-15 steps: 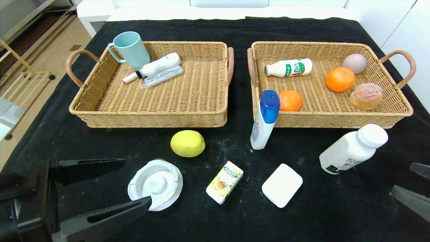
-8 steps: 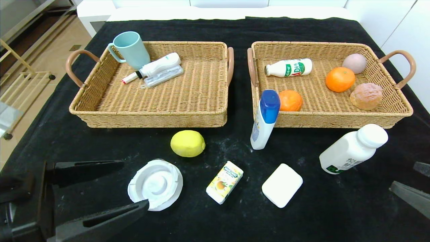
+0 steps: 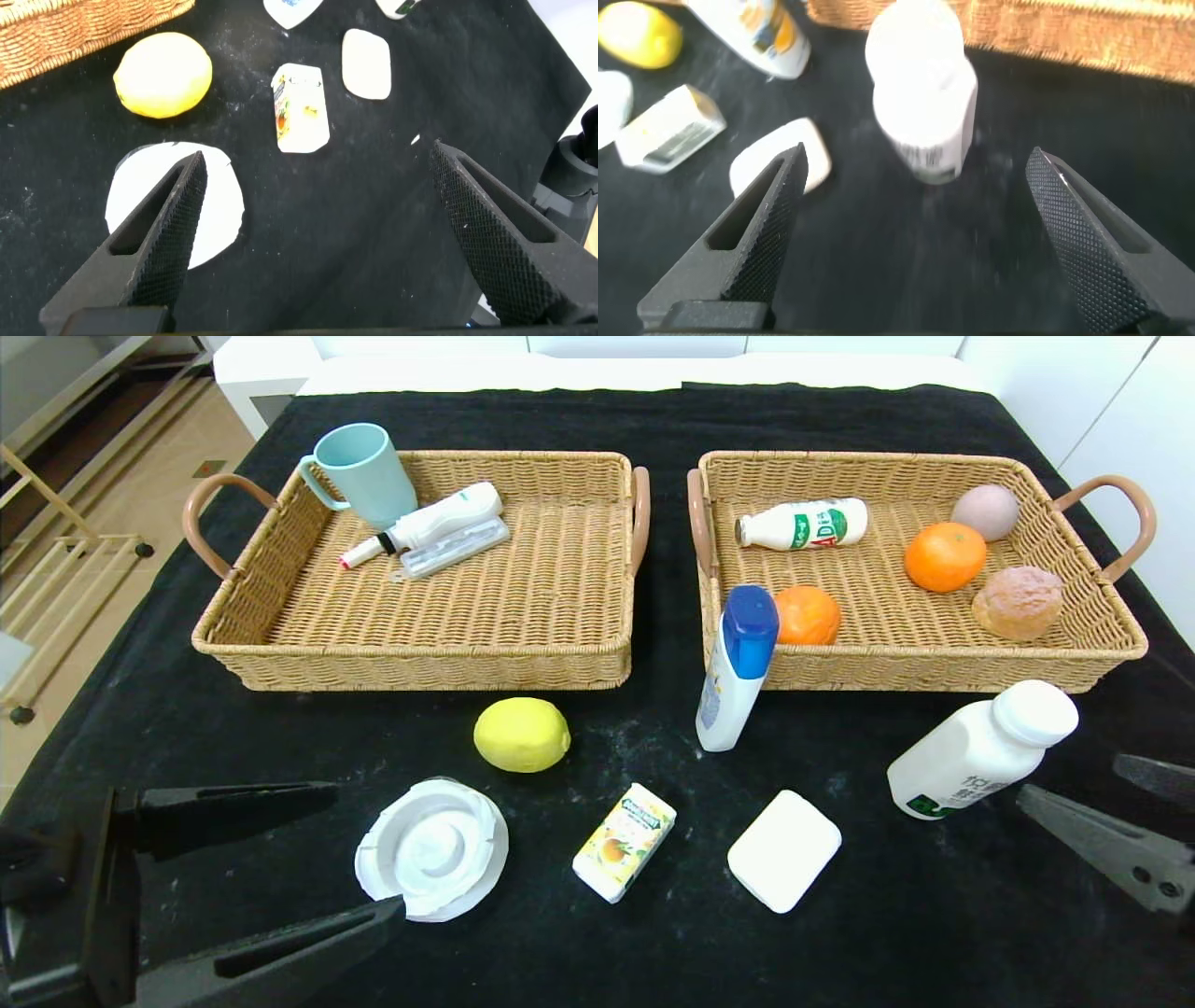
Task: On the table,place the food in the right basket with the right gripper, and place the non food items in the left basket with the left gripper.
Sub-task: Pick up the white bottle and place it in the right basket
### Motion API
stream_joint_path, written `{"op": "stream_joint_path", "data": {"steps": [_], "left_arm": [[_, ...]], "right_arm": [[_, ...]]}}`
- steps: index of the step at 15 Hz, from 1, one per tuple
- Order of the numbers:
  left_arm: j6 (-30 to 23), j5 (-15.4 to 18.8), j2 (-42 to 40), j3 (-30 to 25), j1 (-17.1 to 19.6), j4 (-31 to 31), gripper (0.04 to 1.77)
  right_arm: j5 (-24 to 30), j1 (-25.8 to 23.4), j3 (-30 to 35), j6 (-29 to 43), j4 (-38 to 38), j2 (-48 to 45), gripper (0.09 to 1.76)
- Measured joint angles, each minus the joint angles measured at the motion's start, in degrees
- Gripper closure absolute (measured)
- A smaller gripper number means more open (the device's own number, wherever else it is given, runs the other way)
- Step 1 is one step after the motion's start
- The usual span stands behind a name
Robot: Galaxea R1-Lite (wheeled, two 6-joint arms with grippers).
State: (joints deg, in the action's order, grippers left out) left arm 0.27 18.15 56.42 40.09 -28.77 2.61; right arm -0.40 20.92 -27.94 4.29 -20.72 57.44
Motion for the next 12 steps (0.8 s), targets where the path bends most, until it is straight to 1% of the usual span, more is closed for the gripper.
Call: {"op": "stream_joint_path", "data": {"steps": [1, 2, 5, 6, 8, 9, 12], "left_arm": [[-0.02, -0.02, -0.05, 0.0, -0.02, 0.0, 0.09], [-0.05, -0.02, -0.11, 0.0, 0.0, 0.33, 0.09], [0.0, 0.0, -0.2, -0.07, 0.0, 0.28, 0.09], [-0.02, 0.0, -0.22, -0.07, 0.0, 0.2, 0.09], [0.0, -0.05, -0.3, -0.1, -0.06, 0.17, 0.09], [0.0, -0.05, -0.35, -0.1, -0.06, 0.13, 0.09], [0.0, -0.05, -0.46, -0.11, -0.02, 0.06, 0.09]], "right_arm": [[-2.77, 1.32, -0.3, -0.38, -0.99, 1.79, 0.14], [-4.36, 2.72, -0.52, -0.57, -1.38, 3.46, 0.14], [-6.23, 5.03, -0.87, -0.44, -2.54, 7.16, 0.14], [-7.69, 5.25, -0.98, -0.33, -4.33, 8.46, 0.14], [-12.68, 5.42, -1.3, -0.07, -9.2, 11.41, 0.14], [-13.92, 5.46, -1.41, 0.24, -10.62, 12.59, 0.14], [-14.79, 5.51, -1.35, 0.37, -12.92, 14.71, 0.14]]}}
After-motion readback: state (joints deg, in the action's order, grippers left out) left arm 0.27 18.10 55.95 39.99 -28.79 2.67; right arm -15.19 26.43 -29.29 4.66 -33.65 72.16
